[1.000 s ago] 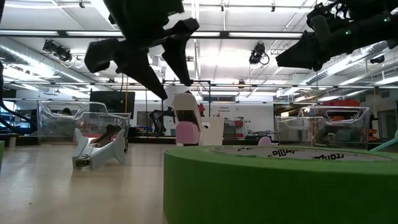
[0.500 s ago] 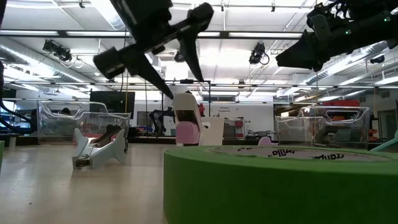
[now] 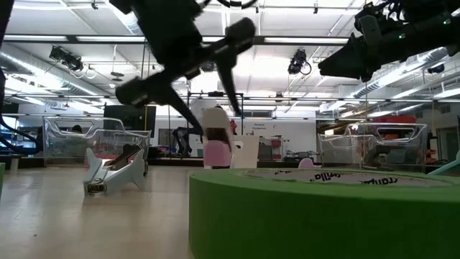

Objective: Pick and place Stapler, Stapler remover, tape
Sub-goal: Put the pink stapler into the right transparent bin

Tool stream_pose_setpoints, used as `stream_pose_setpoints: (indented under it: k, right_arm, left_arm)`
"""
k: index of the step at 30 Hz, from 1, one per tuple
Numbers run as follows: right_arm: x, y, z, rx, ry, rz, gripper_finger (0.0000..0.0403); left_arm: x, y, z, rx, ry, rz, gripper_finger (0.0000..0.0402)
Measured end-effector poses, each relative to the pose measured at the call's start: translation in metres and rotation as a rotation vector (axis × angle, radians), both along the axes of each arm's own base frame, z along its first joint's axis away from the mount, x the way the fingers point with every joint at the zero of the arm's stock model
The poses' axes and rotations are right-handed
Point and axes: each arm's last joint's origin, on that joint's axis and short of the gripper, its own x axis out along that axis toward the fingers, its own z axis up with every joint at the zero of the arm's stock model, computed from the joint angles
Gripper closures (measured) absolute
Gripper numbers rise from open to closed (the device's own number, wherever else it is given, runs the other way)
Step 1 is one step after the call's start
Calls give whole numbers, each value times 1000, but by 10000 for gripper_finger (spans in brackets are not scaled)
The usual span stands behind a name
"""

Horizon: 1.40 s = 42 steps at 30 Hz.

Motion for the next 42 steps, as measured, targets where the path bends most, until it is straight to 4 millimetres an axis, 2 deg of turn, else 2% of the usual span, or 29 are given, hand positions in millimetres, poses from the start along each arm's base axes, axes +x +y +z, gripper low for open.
stream_pose_setpoints:
  k: [11, 14, 17, 21, 28, 31, 33, 37, 42]
  right_arm:
    - [2, 0, 0, 0, -11, 5, 237]
    - [2, 0, 0, 0, -10, 6, 237]
    - [2, 0, 0, 1, -7, 7, 237]
    - [2, 0, 0, 18, -11, 4, 237]
    - [2, 0, -1, 23, -6, 4, 237]
    - [2, 0, -2, 23, -1, 5, 237]
    - [2, 0, -2, 24, -1, 14, 237]
    - [2, 1, -2, 30, -2, 37, 237]
    - [4, 6, 0, 44, -26, 134, 237]
  left_arm:
    - [14, 11, -42, 23, 85, 21, 173]
    - [15, 13, -43, 21, 80, 49, 210]
    - [17, 14, -41, -27, 52, 111, 271]
    - [19, 14, -38, -92, 5, 233, 274]
    - [21, 15, -31, -11, -97, 360, 274]
    - [24, 13, -9, -25, -177, 391, 274]
    - [27, 11, 13, -85, -256, 449, 274]
    - [30, 11, 72, -302, -444, 604, 274]
    - [15, 19, 140, -613, -628, 746, 274]
